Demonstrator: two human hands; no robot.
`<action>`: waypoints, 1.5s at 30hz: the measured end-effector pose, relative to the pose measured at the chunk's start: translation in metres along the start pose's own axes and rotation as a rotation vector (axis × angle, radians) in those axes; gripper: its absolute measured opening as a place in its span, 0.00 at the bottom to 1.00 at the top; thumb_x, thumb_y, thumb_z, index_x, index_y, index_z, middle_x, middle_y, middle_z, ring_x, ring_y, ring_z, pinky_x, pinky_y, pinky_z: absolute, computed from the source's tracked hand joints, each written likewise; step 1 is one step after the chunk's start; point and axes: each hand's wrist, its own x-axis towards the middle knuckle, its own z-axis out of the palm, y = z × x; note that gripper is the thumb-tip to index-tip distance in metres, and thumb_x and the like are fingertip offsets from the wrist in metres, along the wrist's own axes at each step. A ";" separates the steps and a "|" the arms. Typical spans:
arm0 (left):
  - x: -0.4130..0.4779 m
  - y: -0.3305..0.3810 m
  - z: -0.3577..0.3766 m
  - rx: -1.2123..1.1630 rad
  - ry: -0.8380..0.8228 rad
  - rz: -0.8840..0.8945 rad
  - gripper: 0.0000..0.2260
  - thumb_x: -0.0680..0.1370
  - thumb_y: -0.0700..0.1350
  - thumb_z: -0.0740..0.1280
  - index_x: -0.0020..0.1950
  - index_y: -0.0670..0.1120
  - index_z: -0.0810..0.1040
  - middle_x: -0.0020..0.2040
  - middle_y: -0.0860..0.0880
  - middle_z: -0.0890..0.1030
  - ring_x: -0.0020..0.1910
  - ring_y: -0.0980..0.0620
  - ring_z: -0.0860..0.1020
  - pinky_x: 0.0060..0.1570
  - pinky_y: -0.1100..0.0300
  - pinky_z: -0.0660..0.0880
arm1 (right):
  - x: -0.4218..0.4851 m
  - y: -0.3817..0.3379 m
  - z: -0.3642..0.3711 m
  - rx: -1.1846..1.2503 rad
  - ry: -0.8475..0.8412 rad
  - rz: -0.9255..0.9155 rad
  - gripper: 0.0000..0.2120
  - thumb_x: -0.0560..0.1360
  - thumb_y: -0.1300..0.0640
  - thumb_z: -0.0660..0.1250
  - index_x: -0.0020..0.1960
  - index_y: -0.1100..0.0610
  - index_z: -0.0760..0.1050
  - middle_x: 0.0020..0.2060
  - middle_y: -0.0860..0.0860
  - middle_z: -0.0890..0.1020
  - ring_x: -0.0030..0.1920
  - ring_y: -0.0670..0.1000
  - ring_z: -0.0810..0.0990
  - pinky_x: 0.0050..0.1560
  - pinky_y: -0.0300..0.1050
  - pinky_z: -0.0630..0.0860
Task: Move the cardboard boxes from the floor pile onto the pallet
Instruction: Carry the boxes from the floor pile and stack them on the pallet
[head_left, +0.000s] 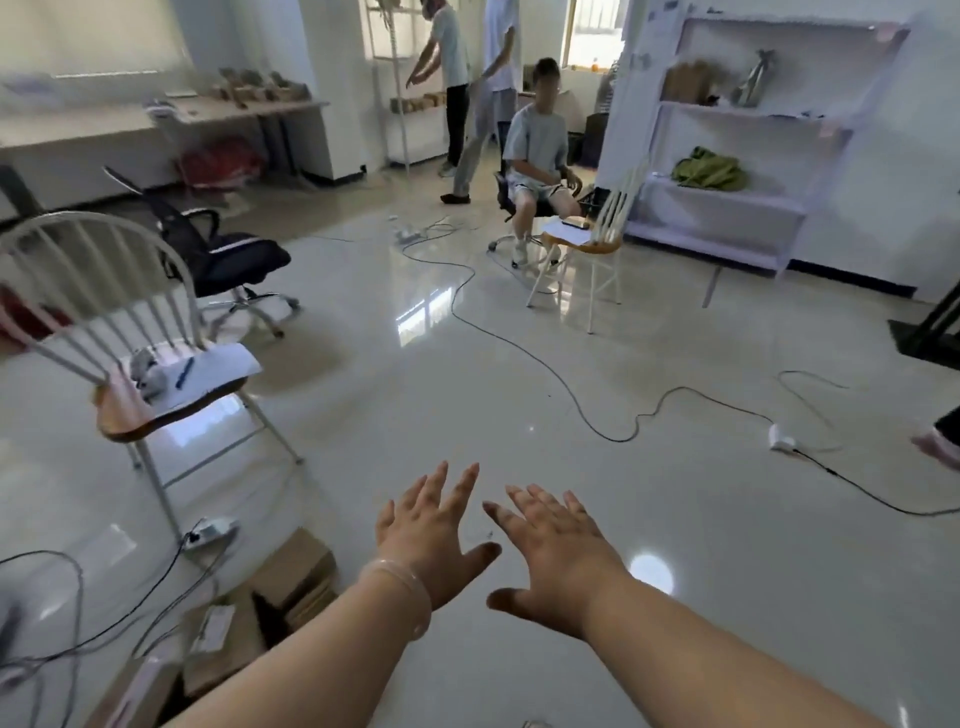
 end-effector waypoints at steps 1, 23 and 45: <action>0.010 -0.001 -0.002 -0.007 0.004 -0.034 0.39 0.75 0.71 0.57 0.76 0.66 0.34 0.80 0.54 0.40 0.79 0.49 0.44 0.76 0.45 0.46 | 0.016 0.006 -0.006 -0.012 -0.008 -0.034 0.44 0.75 0.31 0.59 0.80 0.41 0.37 0.80 0.47 0.40 0.79 0.49 0.36 0.74 0.53 0.32; 0.081 -0.201 -0.011 -0.184 0.048 -0.712 0.39 0.75 0.70 0.57 0.75 0.66 0.32 0.80 0.53 0.37 0.79 0.49 0.40 0.74 0.43 0.40 | 0.311 -0.096 -0.020 -0.194 -0.206 -0.571 0.44 0.75 0.31 0.60 0.79 0.41 0.37 0.80 0.47 0.41 0.79 0.49 0.38 0.77 0.53 0.36; 0.186 -0.485 0.196 -0.316 -0.094 -0.952 0.39 0.76 0.69 0.56 0.75 0.64 0.30 0.78 0.54 0.34 0.78 0.49 0.38 0.75 0.46 0.41 | 0.590 -0.181 0.217 -0.323 -0.495 -0.490 0.42 0.77 0.32 0.57 0.79 0.41 0.36 0.80 0.47 0.40 0.80 0.49 0.41 0.78 0.52 0.42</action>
